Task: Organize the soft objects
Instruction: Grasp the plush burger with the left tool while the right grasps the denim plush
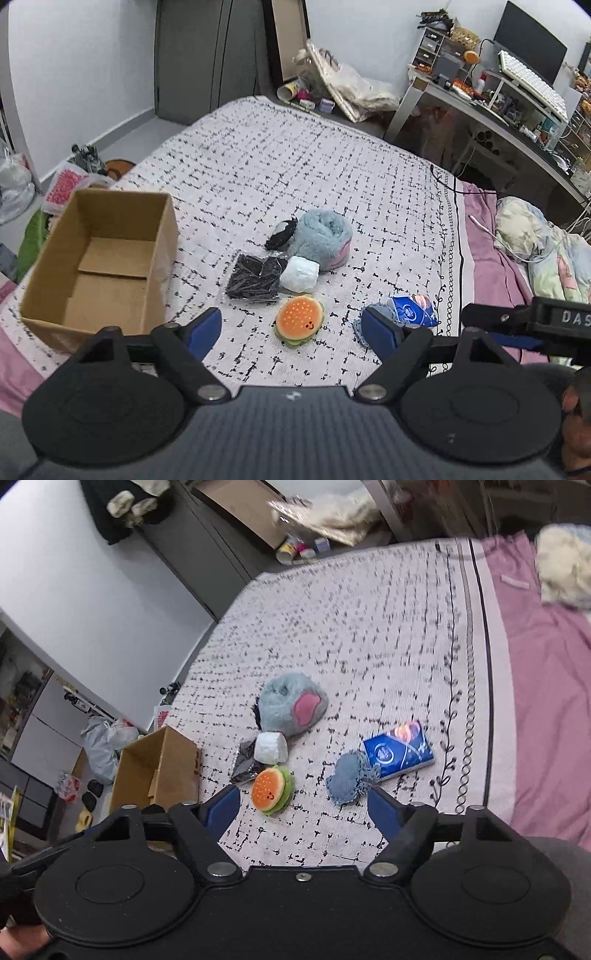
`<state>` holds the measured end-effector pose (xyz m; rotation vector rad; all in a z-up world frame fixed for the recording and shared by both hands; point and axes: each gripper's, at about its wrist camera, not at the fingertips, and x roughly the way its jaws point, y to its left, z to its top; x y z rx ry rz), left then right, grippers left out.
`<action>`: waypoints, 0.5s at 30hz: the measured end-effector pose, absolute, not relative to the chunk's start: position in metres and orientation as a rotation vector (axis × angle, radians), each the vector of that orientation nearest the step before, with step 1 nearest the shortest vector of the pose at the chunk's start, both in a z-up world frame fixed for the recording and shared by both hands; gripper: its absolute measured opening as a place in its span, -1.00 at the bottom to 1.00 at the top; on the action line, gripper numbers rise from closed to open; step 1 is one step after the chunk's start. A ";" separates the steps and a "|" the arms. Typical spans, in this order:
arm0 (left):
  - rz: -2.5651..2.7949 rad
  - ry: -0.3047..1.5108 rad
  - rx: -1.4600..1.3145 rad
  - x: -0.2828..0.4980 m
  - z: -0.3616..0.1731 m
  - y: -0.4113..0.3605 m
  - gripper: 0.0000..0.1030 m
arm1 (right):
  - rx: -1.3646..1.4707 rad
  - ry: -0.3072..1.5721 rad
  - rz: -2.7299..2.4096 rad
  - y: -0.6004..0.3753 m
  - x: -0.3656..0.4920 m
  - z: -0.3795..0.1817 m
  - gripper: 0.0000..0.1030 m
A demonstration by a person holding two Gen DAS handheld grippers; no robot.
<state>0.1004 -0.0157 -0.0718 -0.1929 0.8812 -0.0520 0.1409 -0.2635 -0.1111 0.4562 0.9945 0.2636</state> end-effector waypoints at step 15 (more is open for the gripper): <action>-0.056 1.012 -0.264 0.163 -0.131 -0.016 0.36 | 0.587 1.130 0.108 -0.258 0.196 -0.172 0.21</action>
